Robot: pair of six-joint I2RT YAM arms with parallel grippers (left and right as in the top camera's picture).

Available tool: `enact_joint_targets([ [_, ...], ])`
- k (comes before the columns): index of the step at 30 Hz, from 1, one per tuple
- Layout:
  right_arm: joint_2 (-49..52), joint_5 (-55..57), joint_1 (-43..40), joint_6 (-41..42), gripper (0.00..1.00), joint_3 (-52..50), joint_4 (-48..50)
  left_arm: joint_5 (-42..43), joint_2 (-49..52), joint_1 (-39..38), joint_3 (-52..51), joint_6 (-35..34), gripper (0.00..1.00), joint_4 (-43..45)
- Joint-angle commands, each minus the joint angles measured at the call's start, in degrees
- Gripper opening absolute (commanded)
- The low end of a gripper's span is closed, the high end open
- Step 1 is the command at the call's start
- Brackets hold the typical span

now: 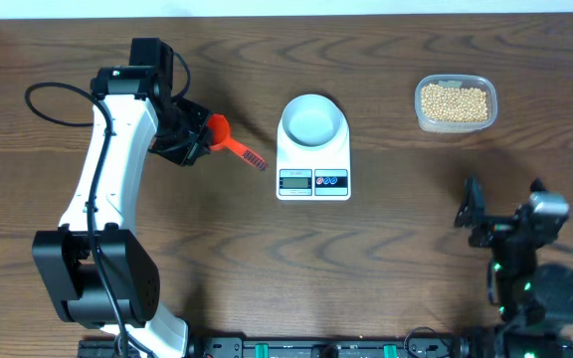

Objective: Scoop item into bowl and weigh 50g on scale
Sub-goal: 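Bring the right gripper to the scoop handle above the bowl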

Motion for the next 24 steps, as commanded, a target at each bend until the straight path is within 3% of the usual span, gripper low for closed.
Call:
enact_joint_targets([
  [1, 10.5, -2.4, 0.4, 1.1, 0.99, 9.0, -1.5, -0.1, -0.9, 0.0, 0.3, -3.1, 0.07, 0.9],
  [8, 32.9, -25.6, 0.4, 1.2, 0.99, 25.1, -4.9, -0.1, -0.9, 0.0, 0.3, -6.2, 0.07, 2.4],
  [13, 47.1, -41.2, 0.5, 9.2, 0.99, 33.7, -3.9, -0.1, -0.9, 0.0, 0.3, -10.8, 0.07, 2.5],
  [17, 54.9, -50.1, 0.5, 19.2, 0.99, 34.9, 6.8, -0.1, -0.9, 0.0, 0.3, -14.9, 0.08, 2.5],
  [18, 57.5, -50.4, 0.5, 25.9, 0.99, 34.9, 11.0, -0.1, -0.9, 0.0, 0.3, -16.3, 0.07, 2.5],
  [24, 62.2, -49.9, 0.5, 43.6, 0.99, 34.9, 12.9, 1.1, -0.9, 0.0, 0.3, -18.3, 0.07, 4.5],
])
